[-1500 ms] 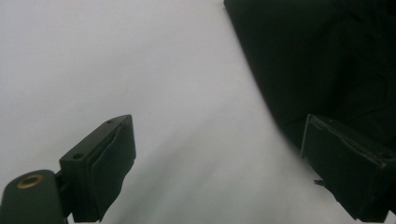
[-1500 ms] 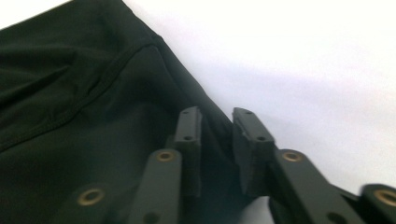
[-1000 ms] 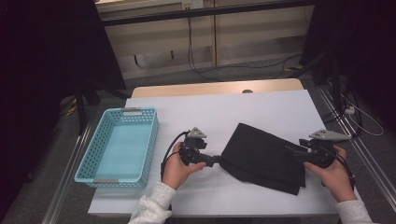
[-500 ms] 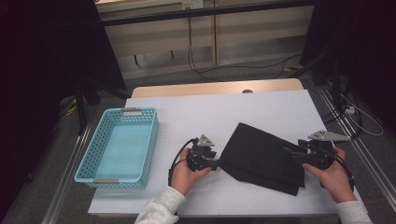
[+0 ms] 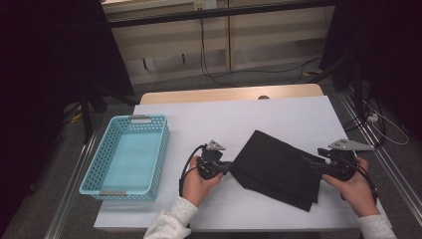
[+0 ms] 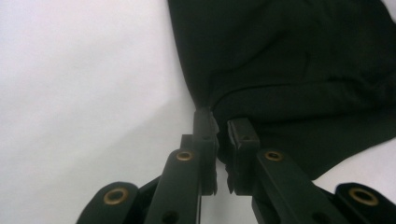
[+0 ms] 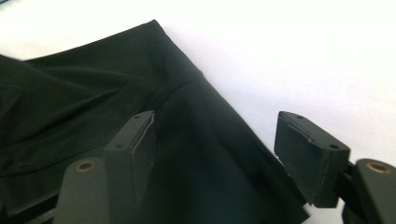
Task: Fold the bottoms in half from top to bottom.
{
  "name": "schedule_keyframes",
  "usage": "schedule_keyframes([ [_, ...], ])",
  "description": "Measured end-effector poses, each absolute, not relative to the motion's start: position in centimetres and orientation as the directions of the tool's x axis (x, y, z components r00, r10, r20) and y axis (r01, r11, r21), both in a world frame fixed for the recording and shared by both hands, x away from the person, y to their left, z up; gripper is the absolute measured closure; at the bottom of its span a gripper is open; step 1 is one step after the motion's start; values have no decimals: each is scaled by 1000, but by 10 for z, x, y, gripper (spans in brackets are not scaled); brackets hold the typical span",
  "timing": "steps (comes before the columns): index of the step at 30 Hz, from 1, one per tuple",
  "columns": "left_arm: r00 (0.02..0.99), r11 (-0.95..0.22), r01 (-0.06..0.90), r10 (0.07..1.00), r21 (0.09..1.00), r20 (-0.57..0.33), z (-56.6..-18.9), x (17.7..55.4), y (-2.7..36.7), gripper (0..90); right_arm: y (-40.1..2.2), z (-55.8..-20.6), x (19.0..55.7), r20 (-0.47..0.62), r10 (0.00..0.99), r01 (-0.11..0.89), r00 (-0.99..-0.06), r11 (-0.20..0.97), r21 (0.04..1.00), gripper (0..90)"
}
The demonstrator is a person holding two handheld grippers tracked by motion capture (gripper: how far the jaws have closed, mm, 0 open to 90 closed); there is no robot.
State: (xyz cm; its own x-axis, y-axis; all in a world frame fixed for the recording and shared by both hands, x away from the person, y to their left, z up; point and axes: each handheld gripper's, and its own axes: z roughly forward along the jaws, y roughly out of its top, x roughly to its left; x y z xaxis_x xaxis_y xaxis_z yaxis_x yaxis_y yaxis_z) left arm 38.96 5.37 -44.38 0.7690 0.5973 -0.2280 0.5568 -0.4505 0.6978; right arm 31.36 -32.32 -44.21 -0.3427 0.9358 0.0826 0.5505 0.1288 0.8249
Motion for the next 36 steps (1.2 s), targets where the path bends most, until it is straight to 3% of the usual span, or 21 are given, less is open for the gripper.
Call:
schedule_keyframes([
  [16, 701, -363, 619, 656, 696, -281, -432, 416, 89, 840, -316, -441, 312, 72, 939, 543, -336, 130, 830, 211],
  [36, 678, -358, 625, 688, 693, -256, -427, 434, 103, 834, -277, -453, 311, 59, 907, 547, -417, 198, 813, 175],
])
